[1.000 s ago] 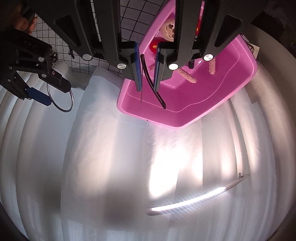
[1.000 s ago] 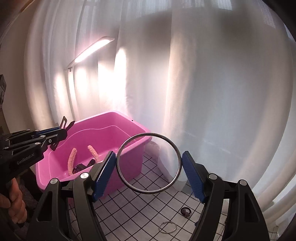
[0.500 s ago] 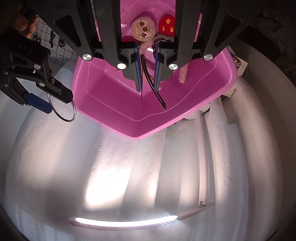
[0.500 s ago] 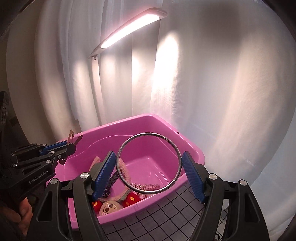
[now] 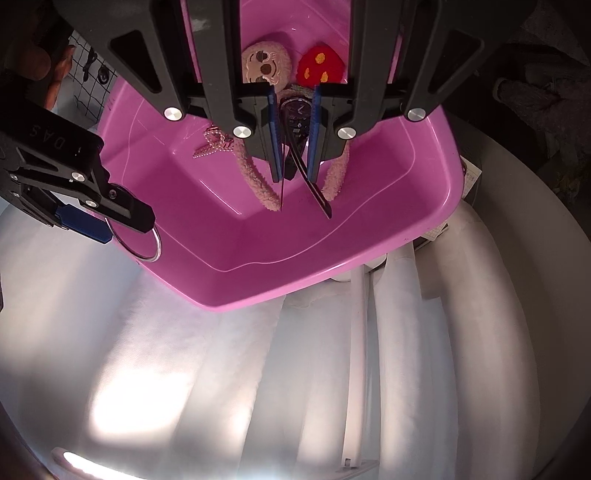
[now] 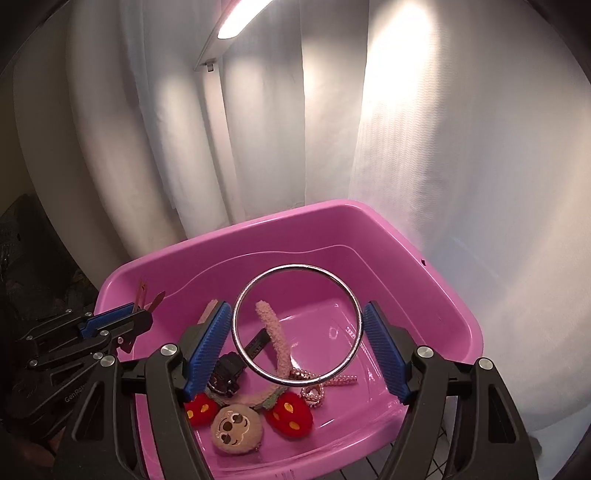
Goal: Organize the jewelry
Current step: 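Carry the hair pin and bangle over the pink tub with both grippers, then open both grippers to drop the hair pin and bangle into the tub, then withdraw both grippers from the tub back over the table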
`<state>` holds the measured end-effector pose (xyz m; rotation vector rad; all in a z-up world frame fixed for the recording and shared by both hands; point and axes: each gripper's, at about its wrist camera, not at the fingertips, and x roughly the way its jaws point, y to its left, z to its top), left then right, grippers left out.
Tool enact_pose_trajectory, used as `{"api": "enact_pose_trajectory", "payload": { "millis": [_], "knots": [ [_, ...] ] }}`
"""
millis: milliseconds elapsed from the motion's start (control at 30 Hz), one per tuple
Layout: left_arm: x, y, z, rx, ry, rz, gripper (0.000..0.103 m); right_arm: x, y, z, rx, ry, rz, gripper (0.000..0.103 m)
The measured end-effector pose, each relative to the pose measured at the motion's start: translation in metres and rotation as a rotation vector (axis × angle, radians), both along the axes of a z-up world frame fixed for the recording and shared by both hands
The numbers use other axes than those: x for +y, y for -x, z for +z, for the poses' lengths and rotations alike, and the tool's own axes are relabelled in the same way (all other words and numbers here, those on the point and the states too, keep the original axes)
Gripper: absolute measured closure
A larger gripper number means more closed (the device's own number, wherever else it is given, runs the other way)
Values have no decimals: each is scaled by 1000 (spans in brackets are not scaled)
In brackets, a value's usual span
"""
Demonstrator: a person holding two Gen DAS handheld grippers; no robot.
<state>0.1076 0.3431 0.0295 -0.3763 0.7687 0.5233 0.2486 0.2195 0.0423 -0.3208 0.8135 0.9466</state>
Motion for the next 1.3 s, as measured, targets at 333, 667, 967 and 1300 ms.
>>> {"api": "enact_pose_trajectory", "payload": {
  "millis": [333, 667, 967, 1300],
  "knots": [
    [20, -20, -27, 121, 123, 36, 88, 32, -39, -40, 179, 166, -17, 32],
    [19, -29, -37, 212, 118, 45, 65, 36, -59, -55, 235, 212, -73, 32],
    [15, -22, -25, 204, 59, 52, 19, 32, -62, -57, 271, 221, -98, 31],
    [12, -12, -24, 198, 54, 41, 13, 30, -53, -50, 261, 212, -102, 31]
  ]
}}
